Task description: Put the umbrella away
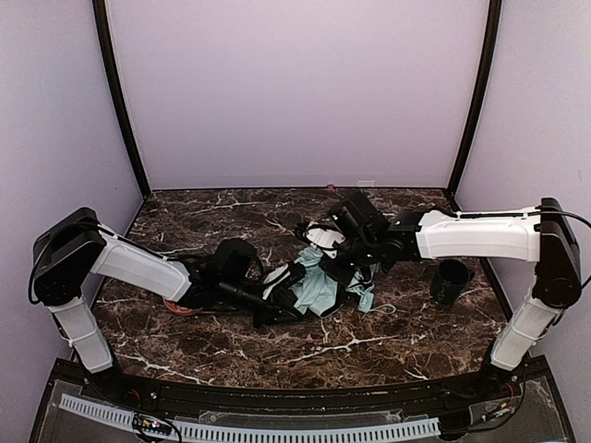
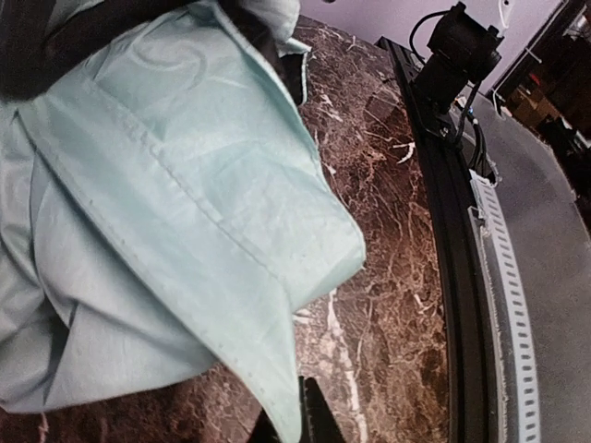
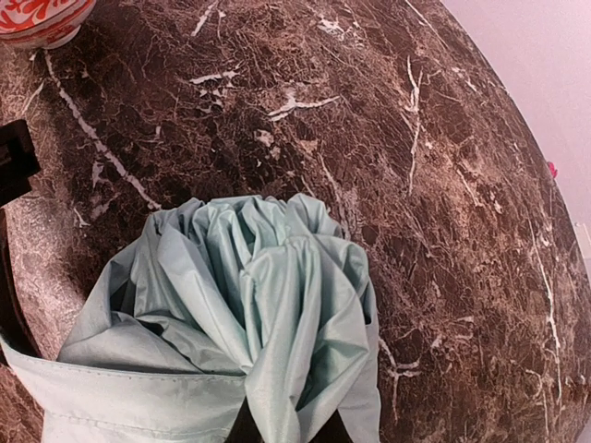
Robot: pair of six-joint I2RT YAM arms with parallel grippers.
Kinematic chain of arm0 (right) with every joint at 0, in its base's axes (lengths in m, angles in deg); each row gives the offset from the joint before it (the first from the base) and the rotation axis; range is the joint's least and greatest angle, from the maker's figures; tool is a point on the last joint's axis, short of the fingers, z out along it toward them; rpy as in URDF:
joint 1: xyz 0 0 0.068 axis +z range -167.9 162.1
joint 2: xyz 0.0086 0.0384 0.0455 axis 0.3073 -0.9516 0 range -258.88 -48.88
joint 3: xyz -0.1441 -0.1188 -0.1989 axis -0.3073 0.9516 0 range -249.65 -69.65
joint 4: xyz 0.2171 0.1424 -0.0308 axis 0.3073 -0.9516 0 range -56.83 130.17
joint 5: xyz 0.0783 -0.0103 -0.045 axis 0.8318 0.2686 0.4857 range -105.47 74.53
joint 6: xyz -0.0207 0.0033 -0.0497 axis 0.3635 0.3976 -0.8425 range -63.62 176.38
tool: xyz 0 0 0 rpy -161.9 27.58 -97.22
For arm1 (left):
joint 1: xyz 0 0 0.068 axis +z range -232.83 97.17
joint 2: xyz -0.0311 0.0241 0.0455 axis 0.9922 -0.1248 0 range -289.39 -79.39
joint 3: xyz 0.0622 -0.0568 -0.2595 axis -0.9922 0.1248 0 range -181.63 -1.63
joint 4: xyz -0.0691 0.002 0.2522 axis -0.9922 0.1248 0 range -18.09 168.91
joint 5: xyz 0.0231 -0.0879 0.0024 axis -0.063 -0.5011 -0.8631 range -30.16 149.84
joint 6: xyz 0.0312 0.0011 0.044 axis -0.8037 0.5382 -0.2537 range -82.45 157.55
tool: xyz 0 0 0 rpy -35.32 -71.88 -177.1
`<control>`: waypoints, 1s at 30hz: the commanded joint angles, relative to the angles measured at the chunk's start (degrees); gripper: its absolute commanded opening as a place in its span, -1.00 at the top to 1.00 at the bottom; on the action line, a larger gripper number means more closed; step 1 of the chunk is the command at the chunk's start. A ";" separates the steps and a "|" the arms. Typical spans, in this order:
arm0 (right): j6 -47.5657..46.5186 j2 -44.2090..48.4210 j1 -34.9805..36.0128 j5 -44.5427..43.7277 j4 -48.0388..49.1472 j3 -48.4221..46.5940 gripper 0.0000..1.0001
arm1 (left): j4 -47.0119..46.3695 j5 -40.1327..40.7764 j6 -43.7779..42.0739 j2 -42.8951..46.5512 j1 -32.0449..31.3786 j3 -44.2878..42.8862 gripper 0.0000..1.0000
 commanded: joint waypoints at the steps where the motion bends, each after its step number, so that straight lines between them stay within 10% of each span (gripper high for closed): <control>1: -0.24 0.40 -0.25 1.41 4.16 0.01 1.00 | -3.72 -2.79 1.28 0.11 0.23 -0.83 1.00; 6: 0.42 -0.12 -0.83 2.72 4.83 1.41 1.00 | -5.34 -2.65 2.39 0.98 0.36 1.96 1.00; 14: 0.20 -4.85 -4.46 7.66 1.57 -2.61 -0.48 | 0.88 1.98 3.44 2.25 1.71 6.02 1.00; 30: 4.74 6.71 10.69 -11.94 0.55 7.57 -0.66 | 2.93 1.38 2.34 4.65 1.72 7.99 1.00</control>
